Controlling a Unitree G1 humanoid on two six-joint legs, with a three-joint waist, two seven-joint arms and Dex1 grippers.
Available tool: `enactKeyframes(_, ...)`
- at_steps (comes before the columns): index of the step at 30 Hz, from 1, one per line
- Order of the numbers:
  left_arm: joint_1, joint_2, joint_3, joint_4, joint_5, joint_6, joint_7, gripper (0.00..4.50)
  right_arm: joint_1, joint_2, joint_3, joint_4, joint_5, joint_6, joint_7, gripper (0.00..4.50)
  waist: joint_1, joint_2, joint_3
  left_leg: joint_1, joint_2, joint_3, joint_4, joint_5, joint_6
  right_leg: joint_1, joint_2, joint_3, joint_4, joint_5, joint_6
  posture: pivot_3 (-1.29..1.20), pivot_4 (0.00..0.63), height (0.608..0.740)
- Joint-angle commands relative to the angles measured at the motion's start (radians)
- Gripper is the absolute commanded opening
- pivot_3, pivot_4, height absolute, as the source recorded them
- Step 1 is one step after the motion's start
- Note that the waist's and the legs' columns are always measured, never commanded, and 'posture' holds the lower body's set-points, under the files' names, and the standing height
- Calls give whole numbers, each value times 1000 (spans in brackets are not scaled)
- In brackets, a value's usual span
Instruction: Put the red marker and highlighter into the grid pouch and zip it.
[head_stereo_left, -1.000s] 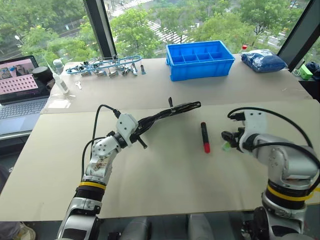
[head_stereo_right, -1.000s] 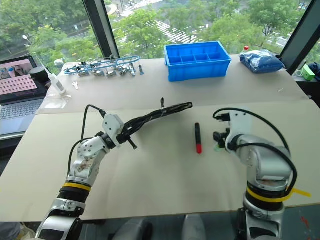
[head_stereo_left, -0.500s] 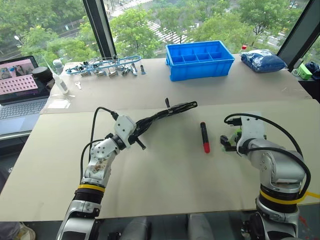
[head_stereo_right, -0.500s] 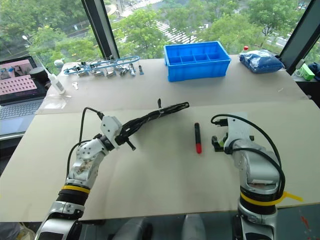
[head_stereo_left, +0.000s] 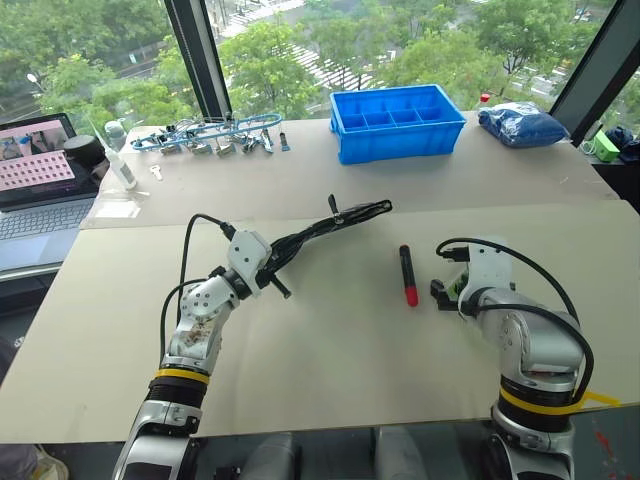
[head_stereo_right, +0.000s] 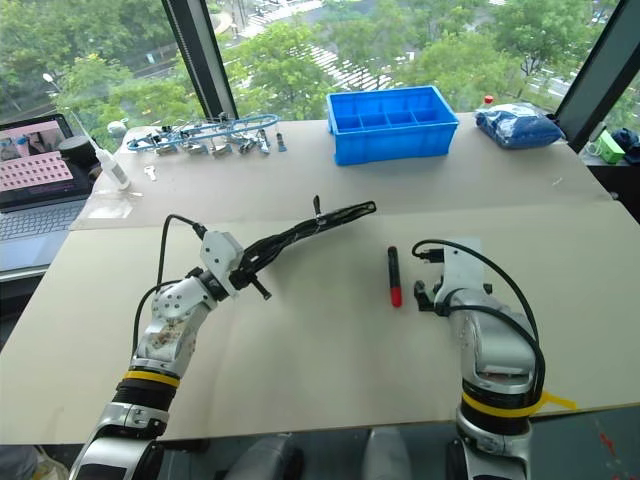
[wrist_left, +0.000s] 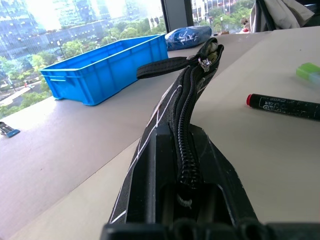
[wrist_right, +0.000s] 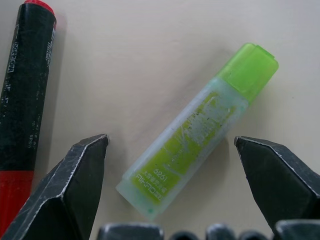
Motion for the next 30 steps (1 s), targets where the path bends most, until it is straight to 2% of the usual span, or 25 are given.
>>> enactKeyframes(1, -11, 9, 18, -36, -9, -13, 10, 0, -17, 59, -54, 39, 7, 23, -6, 3964, -1, 0, 0, 3, 1, 0, -1, -1, 2, 2, 1, 0, -1, 0, 0, 0, 150, 740)
enactKeyframes(4, -11, 10, 19, -39, -9, -11, 11, 0, -23, 70, -70, 46, 7, 13, 1, 3136, -3, 0, 0, 4, 2, 0, -3, -1, 3, 3, 2, 0, -1, 0, 0, 0, 150, 740)
enactKeyframes(5, -9, 12, 20, -42, -10, -10, 11, 0, -24, 62, -70, 50, 6, 10, 3, 2673, -5, 0, 0, 4, 2, 0, -3, -1, 1, 3, 2, 0, -1, 0, 0, 0, 150, 740)
enactKeyframes(8, -6, 14, 23, -47, -9, -6, 14, 0, -33, 37, -62, 67, 11, -13, 14, 1752, -15, 0, 0, 4, 2, 0, -4, 1, -1, 3, 2, 0, -1, 0, 0, 0, 150, 740)
enactKeyframes(9, -6, 15, 24, -48, -9, -6, 15, 0, -39, 35, -63, 72, 13, -18, 16, 1140, -16, 0, 0, 4, 3, 0, -4, 0, -1, 3, 3, 0, -1, 0, -1, 0, 150, 740)
enactKeyframes(14, -2, 16, 26, -55, -10, -2, 19, 0, -53, 17, -47, 87, 15, -42, 30, 1022, -23, 0, 0, 4, 4, 0, -4, 0, 0, 3, 3, 0, -2, 0, -1, 0, 150, 740)
enactKeyframes(18, -1, 18, 25, -57, -16, 9, 13, 0, -127, -67, -43, 162, 49, -189, 115, 1022, -25, 0, 0, 4, 4, 0, -4, 0, 0, 3, 4, 0, -3, 1, -1, 0, 150, 740)
enactKeyframes(21, 4, 18, 23, -59, -37, 23, -10, 0, -135, -288, 119, 182, 42, -545, 357, 1022, -23, 3, 3, 4, 4, 0, -5, 0, 0, 2, 4, 0, -9, 1, -1, 0, 150, 740)
enactKeyframes(24, 11, 21, 16, -64, -48, 31, -34, 0, -71, -511, 272, 174, -26, -1002, 599, 1022, -21, 3, 3, 2, 4, 1, -6, 1, -3, 2, 4, -1, -9, 1, 0, 0, 150, 740)
enactKeyframes(27, 12, 24, 14, -65, -51, 32, -47, 0, -46, -647, 329, 218, -52, -1287, 731, 1022, -25, 0, 3, 2, 5, 2, -7, 0, -4, 3, 4, -1, -11, -1, 3, 0, 150, 740)
enactKeyframes(30, 8, 23, 19, -63, -53, 35, -50, 0, -60, -730, 379, 270, -127, -1512, 781, 1022, -24, -2, 5, 1, 5, 4, -6, -1, -4, 3, 3, 0, -12, -1, 3, 0, 150, 740)
